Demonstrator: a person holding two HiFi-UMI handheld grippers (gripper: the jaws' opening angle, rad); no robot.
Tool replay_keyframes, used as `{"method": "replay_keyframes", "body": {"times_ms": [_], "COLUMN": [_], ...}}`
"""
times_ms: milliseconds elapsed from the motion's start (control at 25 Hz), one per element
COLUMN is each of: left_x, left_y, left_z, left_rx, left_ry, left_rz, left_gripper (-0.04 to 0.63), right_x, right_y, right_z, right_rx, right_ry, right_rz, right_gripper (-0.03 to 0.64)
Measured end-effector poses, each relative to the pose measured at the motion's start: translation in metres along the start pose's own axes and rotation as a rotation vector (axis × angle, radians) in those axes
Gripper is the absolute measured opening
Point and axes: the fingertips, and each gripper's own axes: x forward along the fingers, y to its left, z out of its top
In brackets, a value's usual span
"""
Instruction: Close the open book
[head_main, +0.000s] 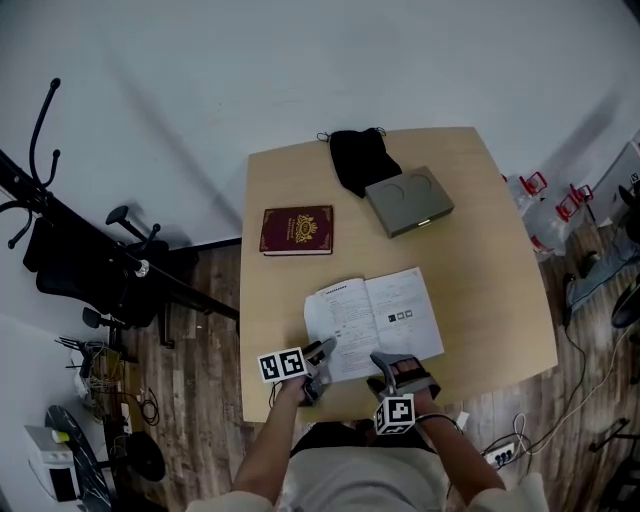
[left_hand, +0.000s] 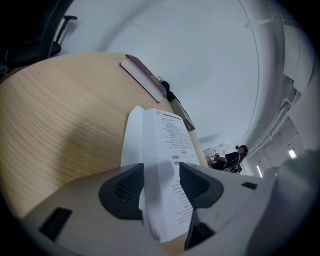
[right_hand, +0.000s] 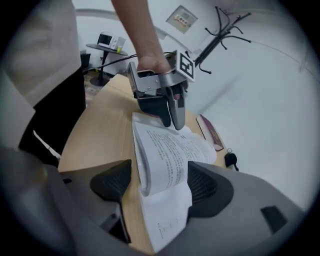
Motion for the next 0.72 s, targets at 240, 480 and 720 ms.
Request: {"method": "replay_keyframes", "body": {"times_ms": [240, 480, 720], "left_x": [-0.002, -0.029, -0.053], "left_y": [-0.004, 0.011, 0.022], "left_z": [-0.001, -0.003, -0.012], "left_rx": [-0.007, -0.071, -0.096], "left_ry": [-0.012, -0.085, -0.117], "left_rz": [-0.014, -0.016, -0.012], "left_gripper": [0.215, 0.213, 0.213], "right_x": [0.016, 0.019, 0.024], "right_y": [0.007, 0.011, -0.006], "right_z": [0.008, 0.008, 0.019], "right_rx": [-0.224, -0.297, -0.357], "right_ry": [0.068, 0.088, 0.090], "right_rz": [-0.016, -0.022, -0.092], "right_gripper": [0.356, 0.341, 0.309]}}
